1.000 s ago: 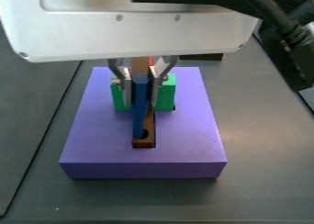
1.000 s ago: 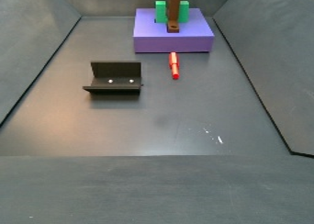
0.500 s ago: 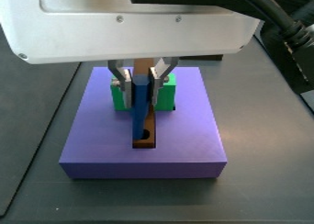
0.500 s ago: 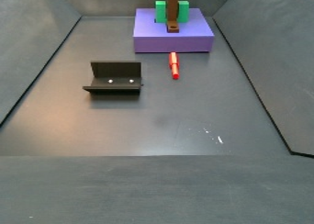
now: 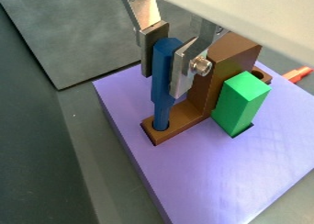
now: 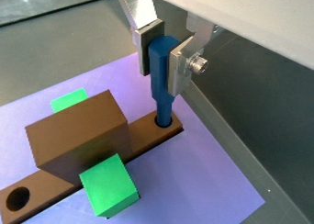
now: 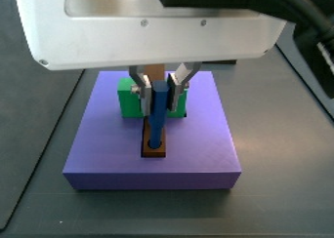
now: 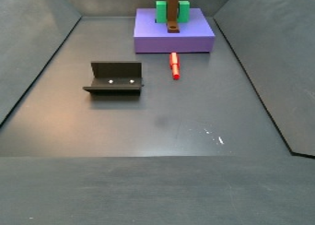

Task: Pick up the blue object. Move up. Place the blue object on the fixture. Regrasp the blue object. Move to above the board. Insert the blue object.
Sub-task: Insert the blue object.

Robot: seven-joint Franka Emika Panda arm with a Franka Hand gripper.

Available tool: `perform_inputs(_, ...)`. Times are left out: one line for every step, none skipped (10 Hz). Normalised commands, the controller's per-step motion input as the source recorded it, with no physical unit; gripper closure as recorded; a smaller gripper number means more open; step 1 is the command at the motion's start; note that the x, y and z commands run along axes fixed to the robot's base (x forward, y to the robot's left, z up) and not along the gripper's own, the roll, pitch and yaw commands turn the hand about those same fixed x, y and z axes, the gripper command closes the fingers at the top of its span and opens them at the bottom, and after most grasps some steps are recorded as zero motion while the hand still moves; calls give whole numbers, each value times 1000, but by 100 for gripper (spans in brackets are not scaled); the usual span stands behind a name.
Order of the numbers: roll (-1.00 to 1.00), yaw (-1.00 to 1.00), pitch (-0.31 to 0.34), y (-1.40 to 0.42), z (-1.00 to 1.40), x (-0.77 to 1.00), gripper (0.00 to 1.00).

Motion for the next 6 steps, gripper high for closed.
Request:
perform_inputs(16, 0, -11, 0, -189, 0, 100)
perform_inputs(30, 60, -34, 0, -286, 29, 100)
perform_inputs(46, 66, -63, 0, -400, 63, 100)
perform_inputs(40, 43, -76, 0, -489, 43, 100)
perform_inputs(21, 34, -86, 0, -563, 0, 100)
perform_inputs(17, 34, -83, 0, -551, 3, 100)
